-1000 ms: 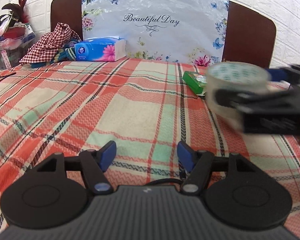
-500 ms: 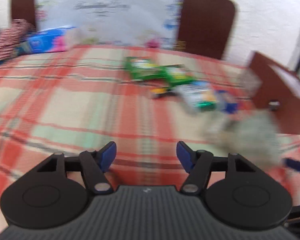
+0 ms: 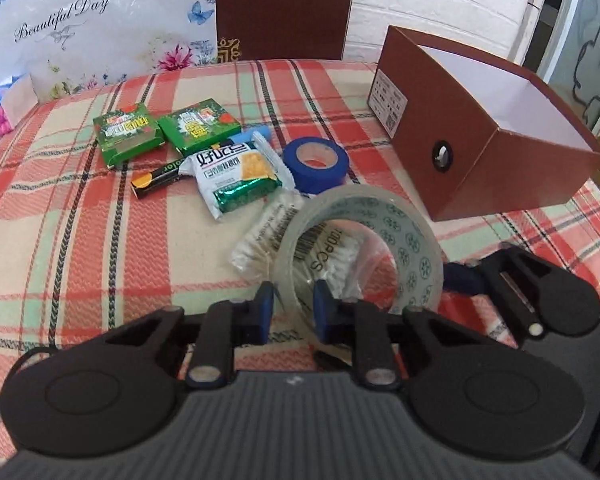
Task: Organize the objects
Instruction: 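Carry the clear tape roll into the brown box and release it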
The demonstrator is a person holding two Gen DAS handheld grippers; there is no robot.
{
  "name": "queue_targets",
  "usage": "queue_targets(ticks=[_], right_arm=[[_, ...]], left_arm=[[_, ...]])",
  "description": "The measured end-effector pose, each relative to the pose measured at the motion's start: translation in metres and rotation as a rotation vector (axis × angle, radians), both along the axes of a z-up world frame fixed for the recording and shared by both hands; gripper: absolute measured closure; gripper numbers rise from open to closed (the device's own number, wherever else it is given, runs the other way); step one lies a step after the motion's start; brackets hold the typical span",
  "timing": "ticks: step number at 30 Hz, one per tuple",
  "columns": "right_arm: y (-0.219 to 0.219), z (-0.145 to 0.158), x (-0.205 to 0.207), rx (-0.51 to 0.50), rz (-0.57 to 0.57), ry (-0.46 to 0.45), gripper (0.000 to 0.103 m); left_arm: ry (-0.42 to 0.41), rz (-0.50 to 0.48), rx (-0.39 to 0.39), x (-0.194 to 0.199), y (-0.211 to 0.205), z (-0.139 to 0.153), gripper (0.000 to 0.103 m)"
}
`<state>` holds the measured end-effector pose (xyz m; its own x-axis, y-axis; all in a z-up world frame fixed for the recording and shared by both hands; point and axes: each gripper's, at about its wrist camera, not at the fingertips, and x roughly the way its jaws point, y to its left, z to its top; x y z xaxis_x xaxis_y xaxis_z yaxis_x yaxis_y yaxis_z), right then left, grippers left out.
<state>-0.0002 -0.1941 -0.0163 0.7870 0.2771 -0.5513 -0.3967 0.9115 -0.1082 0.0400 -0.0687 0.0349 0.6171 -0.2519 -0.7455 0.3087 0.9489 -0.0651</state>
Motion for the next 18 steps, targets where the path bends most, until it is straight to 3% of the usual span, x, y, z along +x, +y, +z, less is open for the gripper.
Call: queue_targets(ticks=[2, 6, 10, 14, 18], right_arm=[[0.002, 0.002, -0.001, 0.016, 0.002, -0.017, 0.026], [-0.006, 0.022, -0.027, 0.027, -0.059, -0.270, 0.025], [-0.030, 0.049, -0.024, 0.039, -0.188, -0.421, 0.025], [-0.070, 0.064, -0.004, 0.018, -0.303, -0.462, 0.025], [-0.114, 0.062, 0.022, 0.017, -0.391, -0.391, 0.025]], left_arm=[[-0.054, -0.005, -0.008, -0.006, 0.001, 0.016, 0.080], [-0.194, -0.072, -0.077, -0.014, -0.011, 0.066, 0.080], [-0.304, -0.169, -0.099, -0.001, -0.055, 0.098, 0.080], [-0.334, -0.263, -0.108, 0.023, -0.110, 0.105, 0.080], [-0.317, -0.318, -0.092, 0.045, -0.161, 0.094, 0.080]])
